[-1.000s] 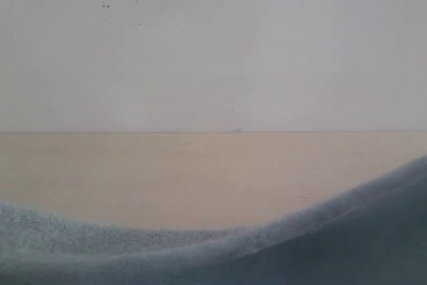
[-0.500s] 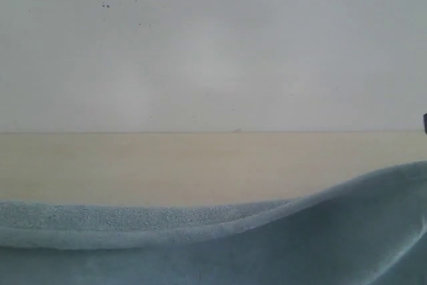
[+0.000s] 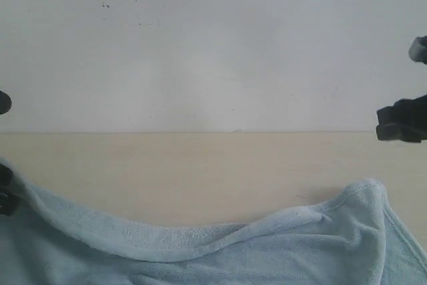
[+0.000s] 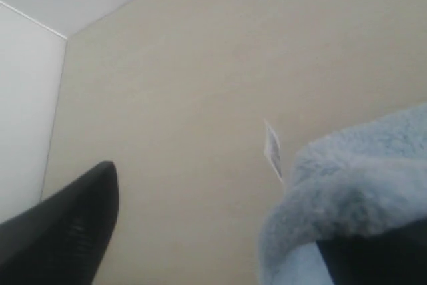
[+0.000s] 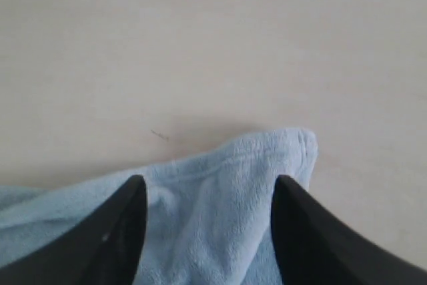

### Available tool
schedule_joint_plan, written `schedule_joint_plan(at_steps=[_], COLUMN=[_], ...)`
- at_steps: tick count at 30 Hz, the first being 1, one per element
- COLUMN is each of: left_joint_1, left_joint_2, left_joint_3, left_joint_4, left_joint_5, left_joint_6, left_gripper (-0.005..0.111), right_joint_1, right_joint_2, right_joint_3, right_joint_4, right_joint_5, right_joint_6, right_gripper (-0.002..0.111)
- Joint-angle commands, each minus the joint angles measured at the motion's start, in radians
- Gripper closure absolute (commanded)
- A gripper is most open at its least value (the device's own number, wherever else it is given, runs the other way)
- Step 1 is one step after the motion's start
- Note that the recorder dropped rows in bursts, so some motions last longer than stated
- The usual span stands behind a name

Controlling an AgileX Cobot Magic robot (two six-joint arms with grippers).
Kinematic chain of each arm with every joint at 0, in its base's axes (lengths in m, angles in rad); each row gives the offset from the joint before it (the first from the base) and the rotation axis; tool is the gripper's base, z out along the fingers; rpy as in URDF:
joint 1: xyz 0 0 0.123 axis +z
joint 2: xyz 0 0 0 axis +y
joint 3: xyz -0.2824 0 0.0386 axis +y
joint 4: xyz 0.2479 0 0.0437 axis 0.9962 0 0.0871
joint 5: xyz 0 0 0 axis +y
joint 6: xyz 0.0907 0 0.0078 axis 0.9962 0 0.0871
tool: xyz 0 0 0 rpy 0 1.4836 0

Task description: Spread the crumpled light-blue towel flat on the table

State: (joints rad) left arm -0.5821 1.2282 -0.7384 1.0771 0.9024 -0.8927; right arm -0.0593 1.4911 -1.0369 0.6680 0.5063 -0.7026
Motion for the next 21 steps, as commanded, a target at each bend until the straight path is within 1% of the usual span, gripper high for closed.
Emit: schedule_joint_plan(at_steps=[1,4,7,8,9,10,12,13,14,15,18,21], left_joint_1=[0.003,0.003,0.020,0.040,0.061,0.096,0.153,0.181,0.211,0.215,0.217,0.217], left_joint_2=[-0.031,-0.057,-0.064,-0.058,-0.052,-0.033,-0.002,0.022,0.042,0.047,0.047,0.047], left_joint_3=[-0.016,-0.016,-0.020,-0.022,-0.025,-0.034,-0.050,-0.053,-0.053,-0.053,-0.059,-0.076], left_joint_4=[0.018,0.117,0.240,0.248,0.230,0.174,0.000,-0.120,-0.233,-0.299,-0.364,-0.398], left_joint_5=[0.050,0.098,0.119,0.102,0.076,0.051,-0.002,-0.042,-0.092,-0.119,-0.150,-0.118], left_joint_6=[-0.033,-0.035,-0.076,-0.076,-0.076,-0.046,0.046,0.121,0.238,0.288,0.367,0.402], left_gripper=[0.036,0.047,0.065,0.073,0.078,0.083,0.081,0.077,0.069,0.064,0.054,0.052], right_joint_1=[0.001,0.001,0.001,0.001,0.001,0.001,0.001,0.001,0.001,0.001,0.001,0.001], right_joint_2=[-0.100,-0.121,-0.122,-0.122,-0.122,-0.122,-0.122,-0.123,-0.123,-0.123,-0.123,-0.123], right_joint_3=[-0.011,-0.011,-0.011,-0.011,-0.011,-0.011,-0.011,-0.011,-0.011,-0.011,-0.011,-0.011], right_joint_4=[0.117,0.117,0.119,0.119,0.119,0.119,0.119,0.119,0.119,0.119,0.119,0.119], right_joint_5=[-0.026,0.030,0.087,0.114,0.134,0.154,0.179,0.186,0.191,0.193,0.198,0.220], right_joint_6=[-0.082,-0.052,-0.031,-0.031,-0.031,-0.031,-0.031,-0.031,-0.031,-0.031,-0.033,-0.063], right_gripper=[0.063,0.063,0.063,0.063,0.063,0.063,0.063,0.063,0.063,0.063,0.063,0.071])
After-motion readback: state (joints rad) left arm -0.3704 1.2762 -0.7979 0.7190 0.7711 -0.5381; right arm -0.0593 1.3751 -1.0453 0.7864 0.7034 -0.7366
